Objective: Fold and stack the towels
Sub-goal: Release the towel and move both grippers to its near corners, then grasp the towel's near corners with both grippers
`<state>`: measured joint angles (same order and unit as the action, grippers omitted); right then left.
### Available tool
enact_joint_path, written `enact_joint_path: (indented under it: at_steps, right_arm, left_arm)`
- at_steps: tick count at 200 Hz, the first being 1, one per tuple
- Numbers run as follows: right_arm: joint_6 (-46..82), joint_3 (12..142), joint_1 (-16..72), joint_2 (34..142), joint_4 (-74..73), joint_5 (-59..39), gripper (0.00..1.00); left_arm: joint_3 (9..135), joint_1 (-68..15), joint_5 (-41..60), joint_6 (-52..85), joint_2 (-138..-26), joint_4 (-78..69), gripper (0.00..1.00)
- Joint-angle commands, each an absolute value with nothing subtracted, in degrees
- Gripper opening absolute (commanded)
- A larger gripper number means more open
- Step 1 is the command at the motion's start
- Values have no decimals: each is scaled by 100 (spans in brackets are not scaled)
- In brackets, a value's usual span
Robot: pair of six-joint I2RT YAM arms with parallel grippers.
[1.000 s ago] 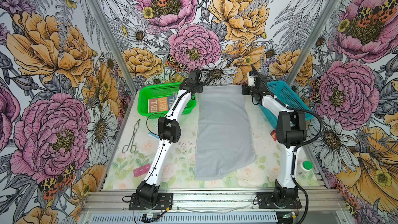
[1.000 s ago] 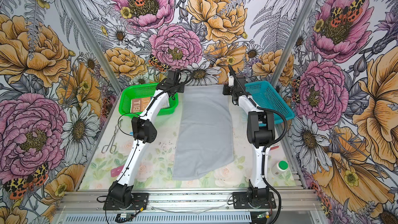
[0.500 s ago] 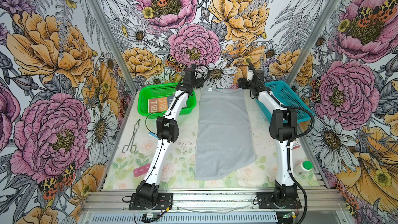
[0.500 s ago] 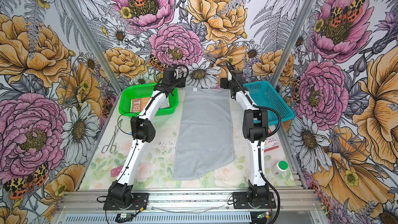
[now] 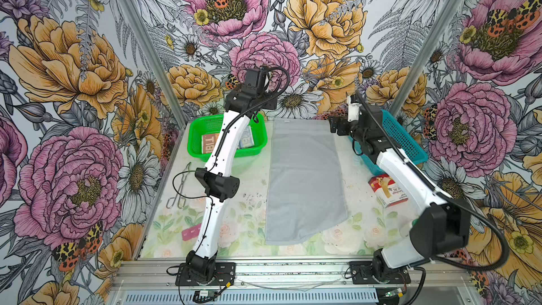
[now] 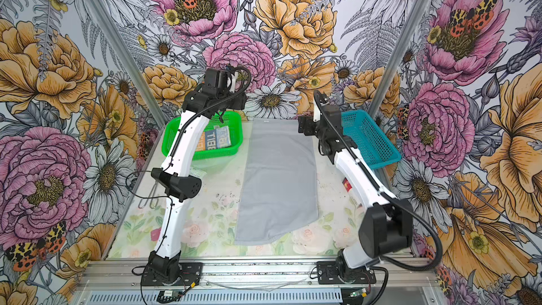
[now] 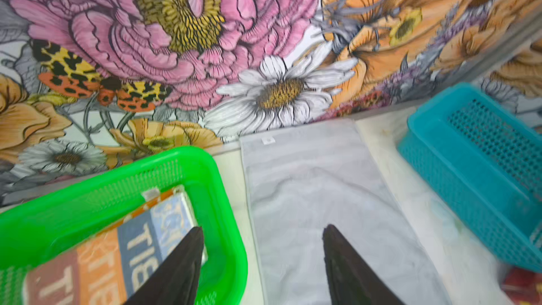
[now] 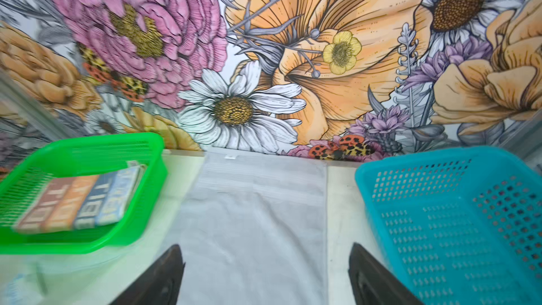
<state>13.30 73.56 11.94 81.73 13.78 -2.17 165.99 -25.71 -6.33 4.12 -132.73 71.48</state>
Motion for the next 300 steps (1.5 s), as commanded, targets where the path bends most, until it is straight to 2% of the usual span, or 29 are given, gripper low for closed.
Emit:
enact_joint_path:
  at_steps: [1,24,33,47,65,91,117,134,156,186,235,244,284,300]
  right_arm:
    - [2328,5971,1116,7518,2502,-219,83]
    - [2617,5107,1194,6835,3263,-199,77]
    - [2720,4817,1204,6562,3451,-165,75]
    - [2900,4472,1198,6166,3644,-176,71]
    - [3042,4115,1181,5919,3882,-389,69]
    - [3142,3845,1206,6149,3900,-1015,66]
    - [3173,3728,1232,6231,3868,-1029,63]
    - [3125,3753,1247,6374,3896,-1044,62]
    - [3134,3681,1323,6595,3880,-1067,57]
    - [3155,3589,1384,6646,3833,-932,56]
    - [3175,3599,1434,7098,3585,-924,52]
    - [3167,3633,1451,7172,3547,-979,46]
    - [3138,3890,1531,7253,3566,-1125,7]
    - [3136,4041,1569,7221,3612,-1212,1]
  left_arm:
    - [15210,-3222,-1559,293,-12770,8759,67]
    - [13311,-3206,-1581,-236,-11362,8658,78]
    - [12274,-2910,-826,-363,-10586,8141,79]
    - [10334,-2380,1164,-600,-9205,6991,82]
    - [8348,-2351,1780,-496,-8008,5809,84]
    - [6569,-2905,1743,1059,-7428,4639,82]
    - [5449,-3739,665,2362,-7156,4206,76]
    - [4711,-3931,483,2947,-6893,3816,70]
    - [4021,-4237,677,3279,-6462,3304,67]
    - [3488,-4707,965,3593,-6174,2699,64]
    - [3150,-5345,1159,4059,-6773,2155,64]
    - [3085,-5395,1128,4153,-6896,2101,64]
    - [2886,-5502,911,4384,-7326,2096,63]
    - [2788,-5500,763,4507,-7389,2107,63]
